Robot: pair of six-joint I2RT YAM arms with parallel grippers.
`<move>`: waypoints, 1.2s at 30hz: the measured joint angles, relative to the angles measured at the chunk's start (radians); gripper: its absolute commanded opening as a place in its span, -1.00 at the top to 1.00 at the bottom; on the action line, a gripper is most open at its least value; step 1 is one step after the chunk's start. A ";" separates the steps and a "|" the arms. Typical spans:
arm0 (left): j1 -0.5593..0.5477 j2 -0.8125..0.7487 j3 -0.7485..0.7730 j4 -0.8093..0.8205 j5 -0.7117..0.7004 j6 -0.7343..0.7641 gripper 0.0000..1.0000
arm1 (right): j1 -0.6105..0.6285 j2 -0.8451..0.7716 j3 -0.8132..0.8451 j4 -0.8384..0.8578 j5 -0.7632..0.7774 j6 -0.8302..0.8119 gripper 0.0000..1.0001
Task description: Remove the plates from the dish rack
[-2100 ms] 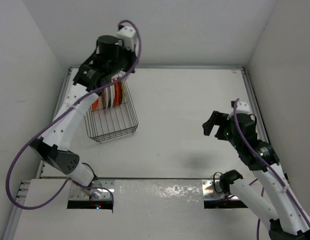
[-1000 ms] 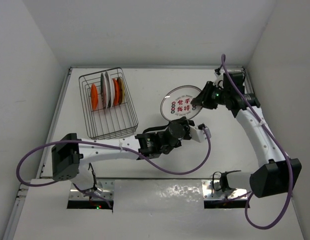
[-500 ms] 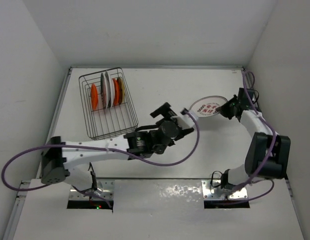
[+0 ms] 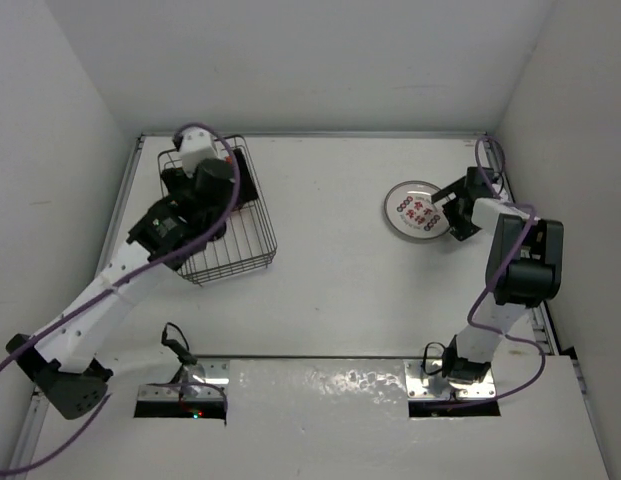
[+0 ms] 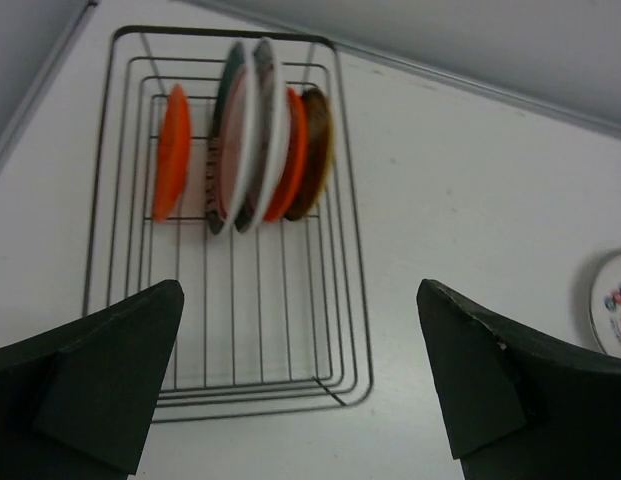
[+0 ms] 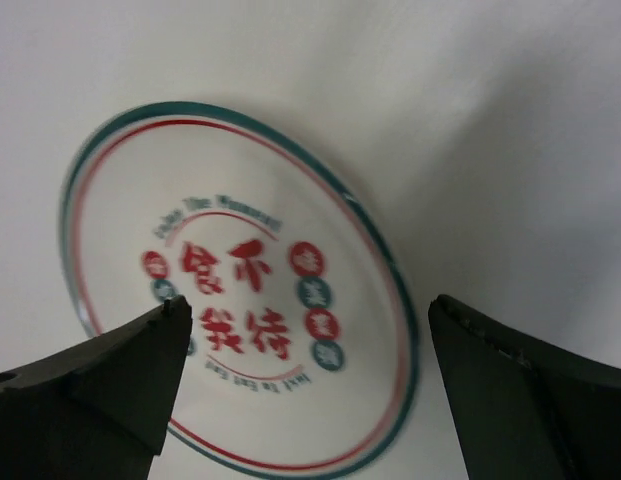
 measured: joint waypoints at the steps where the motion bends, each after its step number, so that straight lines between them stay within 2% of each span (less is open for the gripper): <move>1: 0.090 0.018 0.019 -0.009 0.040 -0.004 -1.00 | 0.004 -0.006 0.020 -0.061 0.047 -0.006 -0.98; 4: 0.266 0.123 0.109 -0.016 0.153 0.002 -0.99 | 0.014 -0.050 0.026 -0.241 0.141 -0.029 -0.98; 6: 0.334 0.210 0.179 -0.011 0.217 0.017 -0.99 | 0.023 -0.116 -0.021 -0.299 0.185 -0.046 -0.98; 8: 0.400 0.304 0.242 -0.001 0.282 0.035 -0.87 | 0.039 -0.231 -0.102 -0.344 0.219 -0.069 -0.98; 11: 0.510 0.429 0.303 0.013 0.382 0.055 -0.77 | 0.117 -0.485 -0.267 -0.325 0.200 -0.146 -0.98; 15: 0.622 0.564 0.381 0.003 0.465 0.089 -0.59 | 0.328 -0.738 -0.432 -0.254 0.084 -0.248 -0.98; 18: 0.650 0.637 0.451 0.000 0.529 0.121 -0.47 | 0.415 -0.813 -0.509 -0.246 0.028 -0.304 -0.96; 21: 0.652 0.668 0.483 0.005 0.581 0.139 -0.36 | 0.430 -0.838 -0.551 -0.261 0.009 -0.343 -0.96; 22: 0.654 0.672 0.483 0.007 0.599 0.141 -0.22 | 0.433 -0.843 -0.557 -0.267 0.003 -0.355 -0.96; 26: 0.658 0.687 0.482 0.013 0.642 0.146 -0.01 | 0.438 -0.852 -0.559 -0.285 -0.007 -0.390 -0.96; 36: 0.699 0.684 0.368 0.067 0.686 0.133 0.05 | 0.439 -0.887 -0.558 -0.319 -0.006 -0.429 -0.95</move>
